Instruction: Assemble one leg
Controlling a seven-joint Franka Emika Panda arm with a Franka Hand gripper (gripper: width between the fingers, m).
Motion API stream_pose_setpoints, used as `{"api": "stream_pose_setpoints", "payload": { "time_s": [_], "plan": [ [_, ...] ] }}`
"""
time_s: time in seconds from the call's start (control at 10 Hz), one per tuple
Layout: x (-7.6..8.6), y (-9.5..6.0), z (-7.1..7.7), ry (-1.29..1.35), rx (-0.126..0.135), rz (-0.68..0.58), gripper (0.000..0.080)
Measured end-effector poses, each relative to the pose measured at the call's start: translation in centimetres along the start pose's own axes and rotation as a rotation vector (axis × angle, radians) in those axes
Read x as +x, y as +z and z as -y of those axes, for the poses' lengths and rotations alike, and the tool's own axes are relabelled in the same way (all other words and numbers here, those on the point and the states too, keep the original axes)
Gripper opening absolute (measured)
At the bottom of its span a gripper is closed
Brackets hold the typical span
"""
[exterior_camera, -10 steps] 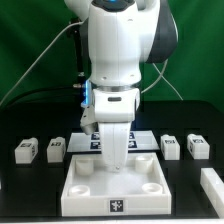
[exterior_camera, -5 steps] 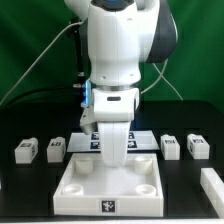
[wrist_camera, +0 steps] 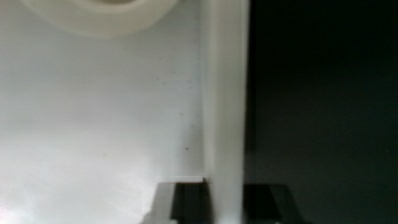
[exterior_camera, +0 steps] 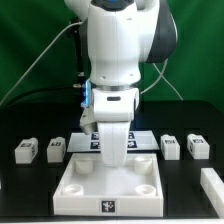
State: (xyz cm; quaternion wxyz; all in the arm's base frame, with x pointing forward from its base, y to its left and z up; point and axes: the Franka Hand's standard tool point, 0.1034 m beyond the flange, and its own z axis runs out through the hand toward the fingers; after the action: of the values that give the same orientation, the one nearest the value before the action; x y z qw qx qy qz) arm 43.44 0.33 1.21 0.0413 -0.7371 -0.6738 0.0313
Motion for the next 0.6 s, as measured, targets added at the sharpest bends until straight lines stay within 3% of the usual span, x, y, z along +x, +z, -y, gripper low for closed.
{"api": "stream_pose_setpoints", "payload": {
  "time_s": [0.2,0.3,0.6],
  "plan": [
    [0.0,0.0,-0.2,-0.017,-0.009,-0.002,0.0067],
    [0.3,-0.1,-0.8,-0.040,-0.029,-0.007,0.0067],
    [3.2,-0.9,-2.7,-0.077,-0.059,-0.025,0.0065]
  ]
}}
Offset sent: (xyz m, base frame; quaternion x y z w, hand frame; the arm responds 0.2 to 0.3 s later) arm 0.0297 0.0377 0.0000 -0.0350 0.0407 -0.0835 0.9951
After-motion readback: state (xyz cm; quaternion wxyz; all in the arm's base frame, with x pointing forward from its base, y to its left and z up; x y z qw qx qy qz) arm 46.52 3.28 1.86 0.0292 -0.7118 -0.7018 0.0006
